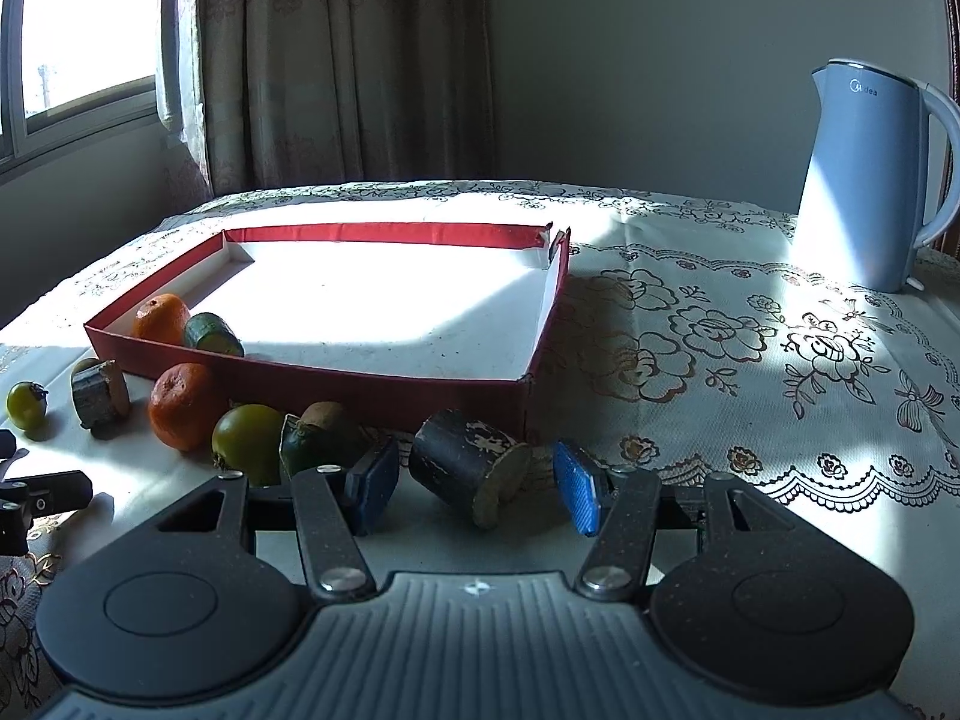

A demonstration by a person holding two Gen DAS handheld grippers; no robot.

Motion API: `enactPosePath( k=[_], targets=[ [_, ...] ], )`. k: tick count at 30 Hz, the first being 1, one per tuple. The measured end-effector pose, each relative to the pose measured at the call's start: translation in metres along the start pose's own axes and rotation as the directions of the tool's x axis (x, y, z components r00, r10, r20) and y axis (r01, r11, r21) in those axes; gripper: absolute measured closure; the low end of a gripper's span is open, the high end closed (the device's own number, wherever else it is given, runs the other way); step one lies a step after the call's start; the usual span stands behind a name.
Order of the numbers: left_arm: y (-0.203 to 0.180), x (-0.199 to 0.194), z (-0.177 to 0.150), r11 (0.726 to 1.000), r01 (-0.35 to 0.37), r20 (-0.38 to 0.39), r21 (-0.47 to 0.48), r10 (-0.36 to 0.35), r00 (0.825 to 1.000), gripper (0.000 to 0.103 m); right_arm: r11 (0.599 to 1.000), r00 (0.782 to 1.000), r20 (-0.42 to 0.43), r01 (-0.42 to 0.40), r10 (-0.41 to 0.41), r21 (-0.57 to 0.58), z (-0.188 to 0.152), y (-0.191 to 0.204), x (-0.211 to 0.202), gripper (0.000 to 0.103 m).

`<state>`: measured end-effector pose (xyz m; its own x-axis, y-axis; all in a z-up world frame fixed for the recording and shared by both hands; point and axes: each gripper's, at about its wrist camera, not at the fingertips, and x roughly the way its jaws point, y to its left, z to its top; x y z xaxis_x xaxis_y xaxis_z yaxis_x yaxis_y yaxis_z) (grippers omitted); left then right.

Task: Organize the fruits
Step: 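Grasp the dark cylindrical eggplant slice with the right gripper, then carry the eggplant slice into the red tray and open the right gripper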

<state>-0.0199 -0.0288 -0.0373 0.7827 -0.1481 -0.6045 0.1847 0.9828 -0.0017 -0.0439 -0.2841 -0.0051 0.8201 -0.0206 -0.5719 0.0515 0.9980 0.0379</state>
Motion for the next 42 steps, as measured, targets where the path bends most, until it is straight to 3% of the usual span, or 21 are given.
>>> enactPosePath(
  k=[9,19,32,37,42],
  targets=[
    [0.000,0.000,0.000,1.000,0.000,0.000,0.000,0.000,1.000,0.000,1.000,0.999,-0.046,-0.003,0.002,-0.008,0.000,0.002,0.007,0.058],
    [0.000,0.000,0.000,1.000,-0.002,0.000,0.002,0.002,1.000,0.000,1.000,0.999,-0.043,0.008,-0.009,-0.014,0.000,0.003,0.007,0.059],
    [0.000,0.000,-0.001,1.000,-0.001,-0.001,0.001,0.001,1.000,0.000,0.999,0.999,0.032,-0.026,0.025,0.029,0.000,-0.001,-0.019,0.059],
    [0.000,0.000,-0.001,1.000,-0.001,0.000,0.001,0.001,1.000,0.000,1.000,0.994,0.106,-0.030,0.028,0.009,0.018,0.002,-0.034,0.059],
    [0.000,0.001,-0.002,1.000,0.002,0.001,-0.002,-0.002,1.000,0.000,1.000,0.992,0.125,-0.018,0.021,-0.025,0.037,0.010,-0.016,0.059]
  ],
)
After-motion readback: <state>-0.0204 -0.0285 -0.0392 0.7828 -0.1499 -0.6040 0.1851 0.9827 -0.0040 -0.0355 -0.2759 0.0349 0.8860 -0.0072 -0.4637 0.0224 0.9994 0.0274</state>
